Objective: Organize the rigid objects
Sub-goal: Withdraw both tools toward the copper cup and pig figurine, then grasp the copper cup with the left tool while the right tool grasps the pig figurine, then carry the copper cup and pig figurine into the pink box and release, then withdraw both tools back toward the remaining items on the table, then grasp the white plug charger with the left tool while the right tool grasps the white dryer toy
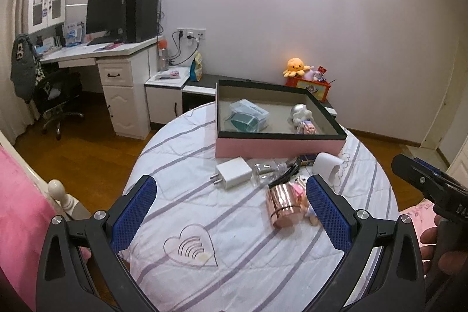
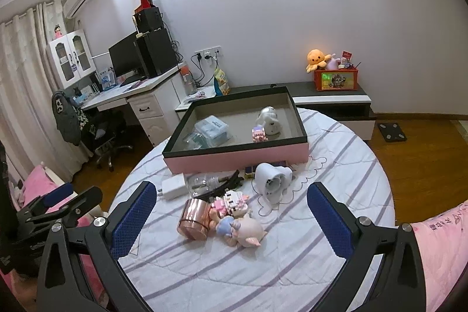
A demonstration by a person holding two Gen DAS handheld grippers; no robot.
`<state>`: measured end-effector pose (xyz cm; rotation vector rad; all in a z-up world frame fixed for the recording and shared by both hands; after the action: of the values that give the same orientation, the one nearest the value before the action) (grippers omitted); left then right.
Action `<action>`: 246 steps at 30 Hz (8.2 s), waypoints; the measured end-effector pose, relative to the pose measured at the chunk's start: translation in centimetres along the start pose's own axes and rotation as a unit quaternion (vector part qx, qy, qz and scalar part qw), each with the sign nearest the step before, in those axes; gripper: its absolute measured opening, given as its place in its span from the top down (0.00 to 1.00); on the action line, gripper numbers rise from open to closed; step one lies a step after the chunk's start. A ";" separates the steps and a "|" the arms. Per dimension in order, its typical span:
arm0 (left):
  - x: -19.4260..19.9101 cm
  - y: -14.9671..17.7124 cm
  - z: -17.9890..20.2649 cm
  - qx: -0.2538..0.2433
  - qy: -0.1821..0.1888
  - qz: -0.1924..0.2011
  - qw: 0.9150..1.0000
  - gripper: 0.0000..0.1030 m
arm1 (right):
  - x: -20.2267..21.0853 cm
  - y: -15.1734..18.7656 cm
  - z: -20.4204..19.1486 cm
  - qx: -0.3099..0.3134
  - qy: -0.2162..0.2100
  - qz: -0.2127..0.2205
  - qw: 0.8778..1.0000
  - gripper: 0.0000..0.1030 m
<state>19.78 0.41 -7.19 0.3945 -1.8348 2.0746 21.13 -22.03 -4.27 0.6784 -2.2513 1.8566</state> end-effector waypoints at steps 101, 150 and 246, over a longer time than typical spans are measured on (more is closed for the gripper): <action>-13.7 -1.7 2.5 -0.029 0.077 -0.055 0.995 0.53 | -11.7 -1.9 1.2 0.070 -0.075 -0.075 0.992 0.38; -13.4 -4.5 -0.7 -0.005 0.018 -0.015 1.000 0.00 | -10.1 -5.1 4.9 -0.011 -0.019 -0.029 0.999 0.00; -18.5 5.4 0.8 -0.031 0.030 -0.137 0.990 0.38 | -15.3 5.8 6.5 0.008 0.003 -0.142 0.990 0.40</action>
<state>34.13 -2.23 -19.80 0.5290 -1.6989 1.8201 33.36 -23.73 -16.84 0.9394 -2.0123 1.7363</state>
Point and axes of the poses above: each gripper's, at about its wrist camera, not at the fingertips, and x roughly against the way its jaws point, z to its right, y to its underside, the point moved 6 cm from there along -x, roughly the way its jaws point, and after that the axes turned 10 degrees about z, right-handed, at the moved point
